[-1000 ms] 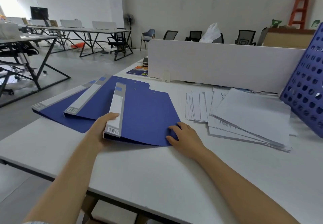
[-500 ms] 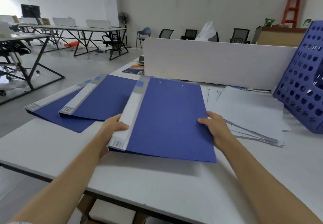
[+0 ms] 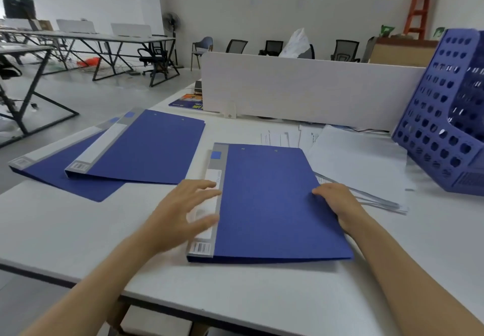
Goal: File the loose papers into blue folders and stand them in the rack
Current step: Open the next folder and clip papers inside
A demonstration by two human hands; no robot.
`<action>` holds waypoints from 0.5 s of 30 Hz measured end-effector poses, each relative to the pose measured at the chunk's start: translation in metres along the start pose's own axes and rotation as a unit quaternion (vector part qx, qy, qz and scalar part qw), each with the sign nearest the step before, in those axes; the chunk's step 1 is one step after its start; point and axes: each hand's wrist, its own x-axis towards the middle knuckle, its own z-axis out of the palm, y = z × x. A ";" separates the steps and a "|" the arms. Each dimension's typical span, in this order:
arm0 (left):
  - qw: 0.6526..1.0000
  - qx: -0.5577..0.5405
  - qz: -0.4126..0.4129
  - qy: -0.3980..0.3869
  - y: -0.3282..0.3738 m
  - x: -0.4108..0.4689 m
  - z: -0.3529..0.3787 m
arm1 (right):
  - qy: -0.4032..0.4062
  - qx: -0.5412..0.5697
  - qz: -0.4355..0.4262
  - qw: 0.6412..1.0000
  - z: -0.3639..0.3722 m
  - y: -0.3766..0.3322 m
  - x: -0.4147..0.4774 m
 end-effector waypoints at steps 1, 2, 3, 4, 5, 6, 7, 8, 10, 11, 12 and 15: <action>0.998 0.015 -0.004 -0.060 0.009 -0.001 -0.003 | 0.002 0.011 0.003 1.000 0.000 0.001 0.001; 0.991 0.044 -0.019 -0.122 0.017 -0.002 -0.005 | 0.003 0.022 0.005 1.000 0.000 0.002 0.002; 0.980 0.087 -0.033 -0.174 0.023 -0.001 -0.006 | 0.006 0.028 0.005 1.000 0.001 0.002 0.003; 0.967 0.130 -0.040 -0.215 0.028 -0.001 -0.004 | 0.011 0.030 0.005 0.999 0.001 0.002 0.002; 0.953 0.166 -0.047 -0.249 0.030 0.001 0.000 | 0.018 0.029 0.005 0.999 0.002 0.001 0.002; 0.942 0.191 -0.053 -0.271 0.030 0.003 0.004 | 0.024 0.024 0.004 0.999 0.002 0.001 0.002; 0.936 0.204 -0.056 -0.281 0.029 0.004 0.007 | 0.029 0.019 0.003 0.999 0.002 0.001 0.002; 0.936 0.206 -0.057 -0.281 0.028 0.006 0.009 | 0.032 0.018 0.003 0.999 0.001 0.002 0.002; 0.935 0.201 -0.061 -0.287 0.024 0.010 0.009 | 0.041 0.025 -0.005 0.999 0.001 0.003 0.003; 0.932 0.201 -0.066 -0.294 0.023 0.012 0.007 | 0.047 0.026 -0.014 0.998 0.001 0.004 0.003; 0.930 0.202 -0.071 -0.299 0.022 0.014 0.005 | 0.055 0.021 -0.026 0.998 0.001 0.005 0.004; 0.925 0.236 -0.066 -0.290 0.022 0.018 0.000 | 0.087 -0.043 -0.082 0.992 0.003 0.006 0.005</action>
